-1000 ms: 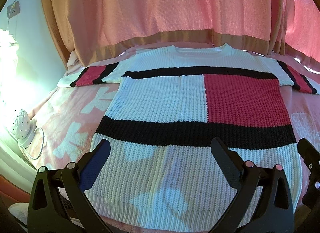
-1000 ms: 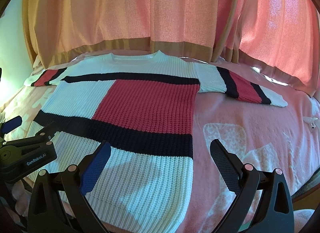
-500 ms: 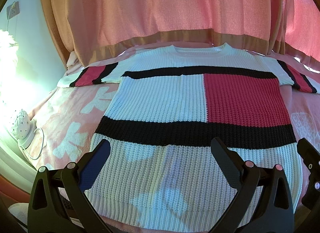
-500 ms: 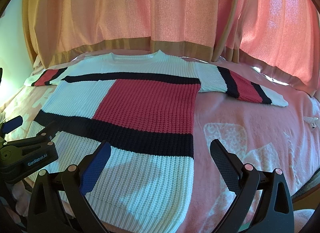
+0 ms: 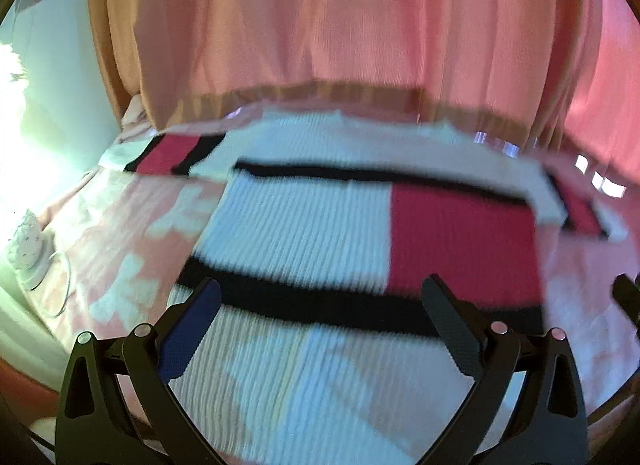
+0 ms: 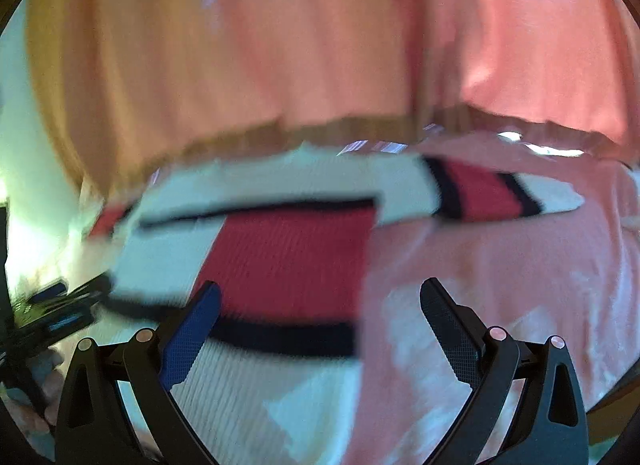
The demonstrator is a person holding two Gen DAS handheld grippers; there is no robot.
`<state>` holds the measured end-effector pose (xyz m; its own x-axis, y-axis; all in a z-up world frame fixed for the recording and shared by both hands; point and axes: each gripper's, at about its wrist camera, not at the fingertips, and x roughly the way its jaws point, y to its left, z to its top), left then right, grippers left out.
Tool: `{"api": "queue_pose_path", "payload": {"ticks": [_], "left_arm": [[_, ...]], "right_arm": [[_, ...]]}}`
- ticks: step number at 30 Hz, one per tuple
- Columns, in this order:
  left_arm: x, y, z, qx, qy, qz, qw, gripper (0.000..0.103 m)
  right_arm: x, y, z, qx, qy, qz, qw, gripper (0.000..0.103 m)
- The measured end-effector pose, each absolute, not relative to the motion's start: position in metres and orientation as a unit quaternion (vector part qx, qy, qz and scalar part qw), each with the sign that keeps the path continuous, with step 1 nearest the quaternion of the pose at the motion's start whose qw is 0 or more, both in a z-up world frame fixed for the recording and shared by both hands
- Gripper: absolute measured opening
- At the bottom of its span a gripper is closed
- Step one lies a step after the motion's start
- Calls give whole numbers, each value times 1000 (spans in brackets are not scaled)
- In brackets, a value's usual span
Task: Fold small clothes
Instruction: 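Grasp the striped sleeve cuff with the right gripper and lift it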
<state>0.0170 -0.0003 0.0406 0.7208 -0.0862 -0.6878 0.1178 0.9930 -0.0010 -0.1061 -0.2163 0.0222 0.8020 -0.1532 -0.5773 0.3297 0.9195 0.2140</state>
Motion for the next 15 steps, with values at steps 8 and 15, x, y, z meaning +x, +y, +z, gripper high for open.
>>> {"api": "queue_pose_path", "payload": {"ticks": [8, 15], "left_arm": [[83, -20, 78, -29, 316, -57, 947, 98], [110, -44, 39, 4, 346, -44, 937, 98]], "right_arm": [[-105, -442, 2, 333, 249, -180, 891, 94], [-75, -557, -111, 465, 259, -185, 826, 68]]}}
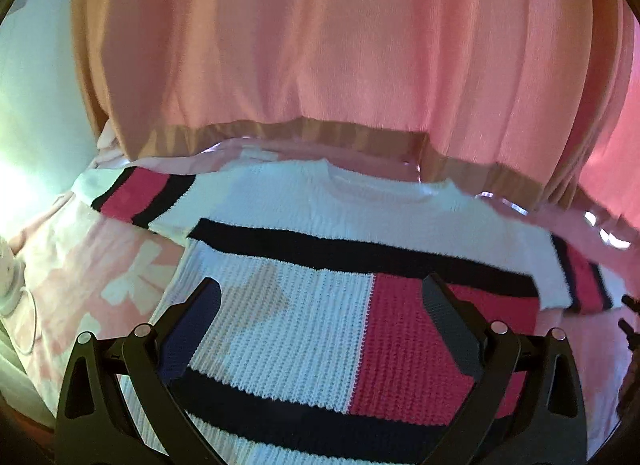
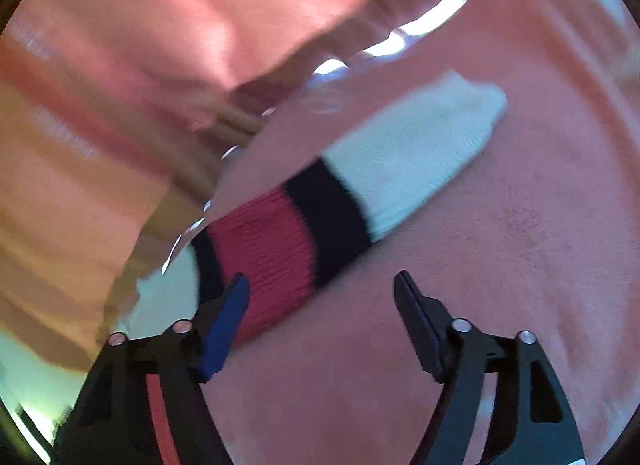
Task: Fold small clothes
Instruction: 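Grasp the striped sleeve cuff with the right gripper and lift it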
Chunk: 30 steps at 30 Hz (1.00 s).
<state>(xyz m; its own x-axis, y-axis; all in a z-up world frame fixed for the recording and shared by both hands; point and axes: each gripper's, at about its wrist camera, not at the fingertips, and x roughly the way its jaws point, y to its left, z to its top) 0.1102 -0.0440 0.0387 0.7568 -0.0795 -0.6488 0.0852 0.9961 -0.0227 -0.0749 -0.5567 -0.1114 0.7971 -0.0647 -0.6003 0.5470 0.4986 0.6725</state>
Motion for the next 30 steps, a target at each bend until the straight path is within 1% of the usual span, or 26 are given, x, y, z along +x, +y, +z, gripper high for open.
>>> {"api": "queue_pose_path", "payload": {"ticks": [1, 3, 4, 6, 7, 8, 10, 14, 18, 19, 22, 23, 24, 25, 26, 27, 30], "left_arm": [[113, -46, 35, 9, 345, -39, 938, 98], [121, -48, 28, 12, 353, -37, 935, 98], [123, -48, 26, 11, 356, -36, 934, 98], [129, -49, 20, 11, 367, -35, 929, 98], [130, -50, 18, 10, 372, -36, 928, 98], [132, -50, 17, 9, 375, -37, 926, 98], [132, -50, 16, 9, 375, -35, 926, 98], [131, -46, 21, -2, 374, -40, 927, 98], [130, -35, 32, -27, 371, -45, 927, 98], [130, -32, 35, -34, 370, -46, 927, 98], [126, -20, 47, -53, 358, -45, 931, 98], [125, -14, 50, -58, 354, -43, 932, 98], [125, -9, 53, -60, 350, -40, 934, 98], [124, -5, 54, -62, 347, -37, 935, 98], [126, 0, 55, -64, 346, -35, 936, 98], [128, 5, 55, -65, 348, -33, 935, 98], [141, 24, 53, -84, 370, -35, 924, 98]], "right_arm": [[-74, -565, -120, 480, 248, -182, 822, 67], [-73, -583, -128, 490, 222, -184, 823, 50], [-71, -589, -129, 492, 216, -187, 822, 47], [-65, -601, -132, 501, 207, -195, 818, 30], [-63, -605, -135, 507, 200, -194, 816, 24], [-60, -608, -138, 515, 198, -195, 811, 9], [-58, -611, -136, 524, 179, -192, 810, 9], [-40, -580, -81, 473, 150, -143, 856, 9], [18, -498, 8, 390, 145, -26, 909, 9], [40, -464, 34, 361, 148, 11, 921, 9], [97, -370, 82, 288, 170, 96, 937, 9], [111, -346, 88, 272, 178, 113, 939, 10], [129, -314, 92, 251, 190, 135, 940, 14], [150, -277, 91, 228, 212, 159, 937, 15], [164, -249, 86, 209, 233, 171, 934, 20], [177, -218, 78, 187, 258, 175, 932, 23], [173, -187, 76, 157, 269, 181, 933, 24]]}}
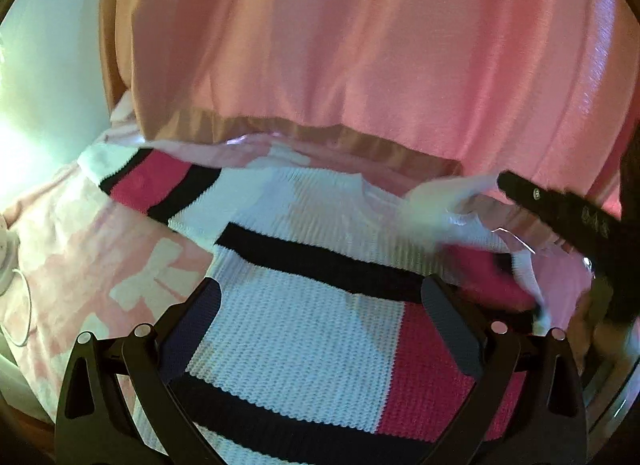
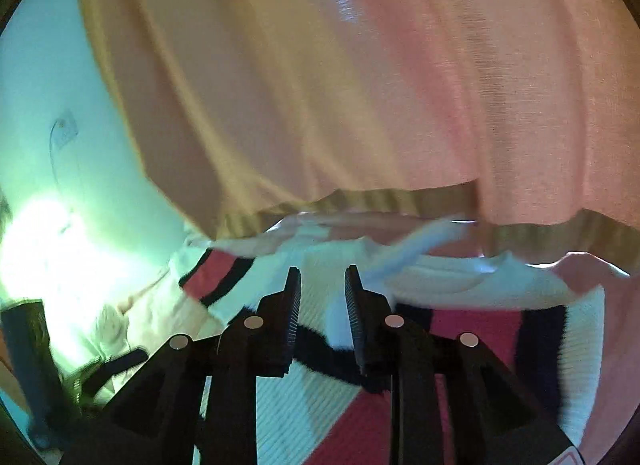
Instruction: Fold small clothes
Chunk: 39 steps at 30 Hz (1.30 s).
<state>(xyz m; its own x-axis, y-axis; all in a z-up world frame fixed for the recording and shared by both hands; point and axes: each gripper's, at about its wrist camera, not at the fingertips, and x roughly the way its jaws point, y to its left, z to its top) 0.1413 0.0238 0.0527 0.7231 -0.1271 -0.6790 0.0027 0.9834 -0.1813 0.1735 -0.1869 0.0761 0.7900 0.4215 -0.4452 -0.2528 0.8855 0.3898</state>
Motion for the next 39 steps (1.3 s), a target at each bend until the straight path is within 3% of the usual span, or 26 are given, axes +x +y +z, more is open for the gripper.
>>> {"api": "queue_pose_path", "payload": {"ticks": [3, 5, 12, 17, 20, 21, 22, 23, 24, 25, 26, 29, 31, 36, 39], "left_arm": [[153, 37, 50, -100, 384, -40, 917, 98], [164, 40, 44, -98, 391, -33, 915, 98], [223, 16, 0, -94, 443, -48, 890, 98], [265, 4, -37, -114, 471, -55, 873, 97], [277, -5, -59, -133, 496, -77, 855, 79], [281, -7, -62, -136, 502, -85, 850, 59], [284, -10, -66, -144, 505, -89, 846, 46], [285, -9, -66, -151, 500, -87, 848, 37], [286, -6, -64, -171, 495, -98, 846, 15], [287, -2, -61, -192, 493, -111, 841, 14], [286, 3, -55, -207, 486, -111, 841, 14], [273, 19, -18, -209, 441, -100, 867, 14], [268, 30, -7, -184, 422, -79, 884, 15], [280, 39, -68, -131, 499, -37, 856, 16], [275, 39, -61, -135, 483, -41, 864, 19]], "right_arm": [[145, -204, 84, 132, 258, 133, 948, 52], [115, -228, 81, 118, 262, 73, 955, 57], [82, -288, -2, 146, 394, -59, 905, 62], [93, -277, -39, 67, 432, -76, 896, 62], [105, -279, -48, 63, 422, -82, 901, 62], [110, -280, -48, 70, 415, -79, 904, 62], [114, -280, -47, 80, 408, -76, 906, 60], [114, -284, -47, 85, 404, -72, 908, 52], [120, -282, -49, 89, 403, -66, 908, 29], [125, -280, -50, 89, 406, -66, 907, 16], [122, -280, -48, 90, 401, -67, 909, 11], [116, -278, -28, 109, 360, -56, 925, 11], [118, -280, -34, 105, 374, -62, 920, 11], [128, -275, -61, 74, 421, -72, 901, 11], [128, -271, -56, 75, 416, -70, 904, 11]]}}
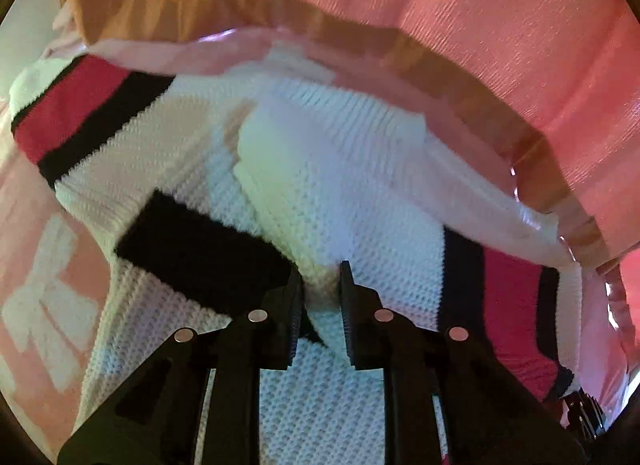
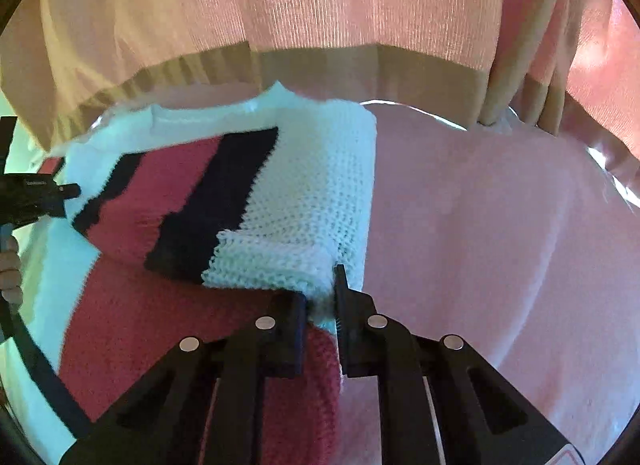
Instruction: Fold small clothes
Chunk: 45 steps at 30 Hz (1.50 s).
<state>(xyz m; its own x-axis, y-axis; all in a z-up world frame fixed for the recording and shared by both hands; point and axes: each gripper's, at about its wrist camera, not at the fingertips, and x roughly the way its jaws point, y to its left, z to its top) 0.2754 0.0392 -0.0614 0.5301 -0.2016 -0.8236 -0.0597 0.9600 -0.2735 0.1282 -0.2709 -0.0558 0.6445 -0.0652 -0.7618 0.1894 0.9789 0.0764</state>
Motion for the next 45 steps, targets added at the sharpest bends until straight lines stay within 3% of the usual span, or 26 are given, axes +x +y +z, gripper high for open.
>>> {"api": "queue_pose_path", "payload": {"ticks": [3, 6, 10, 13, 15, 17, 24, 28, 29, 31, 33, 38, 41, 45], "left_arm": [[276, 42, -72, -131, 496, -40, 858, 23], [275, 46, -66, -148, 497, -41, 854, 25], [268, 50, -57, -141, 486, -30, 862, 34], [272, 48, -62, -125, 493, -22, 861, 34], [271, 46, -62, -115, 491, -16, 864, 35], [271, 43, -62, -101, 488, -15, 867, 36], [270, 53, -61, -116, 485, -33, 866, 49], [266, 69, -45, -132, 462, -20, 877, 50], [265, 82, -35, -148, 447, -10, 882, 52], [267, 124, -17, -184, 417, 38, 889, 82], [271, 169, -13, -206, 405, 103, 885, 92], [293, 284, -44, -294, 419, 200, 836, 92], [298, 331, -63, -344, 409, 230, 813, 92], [306, 371, -75, -395, 371, 246, 803, 92]], "right_arm": [[130, -271, -64, 72, 430, -75, 897, 14], [116, -271, -44, 74, 448, -75, 888, 26], [74, -276, 6, 134, 366, -54, 919, 26], [88, -262, 8, 139, 350, -21, 926, 20], [109, -256, -15, 144, 387, -6, 911, 5], [132, -258, -50, 116, 444, -34, 888, 0], [127, -268, -37, 144, 421, -39, 895, 0], [140, -274, -57, 123, 452, -77, 880, 0], [137, -273, -51, 118, 449, -87, 881, 0], [128, -264, -36, 103, 430, -96, 892, 7], [118, -249, -22, 97, 409, -78, 904, 11], [98, -210, -9, 73, 386, -28, 919, 13], [103, -184, -8, 60, 385, 0, 921, 23], [107, -161, -16, 41, 392, 24, 919, 27]]}}
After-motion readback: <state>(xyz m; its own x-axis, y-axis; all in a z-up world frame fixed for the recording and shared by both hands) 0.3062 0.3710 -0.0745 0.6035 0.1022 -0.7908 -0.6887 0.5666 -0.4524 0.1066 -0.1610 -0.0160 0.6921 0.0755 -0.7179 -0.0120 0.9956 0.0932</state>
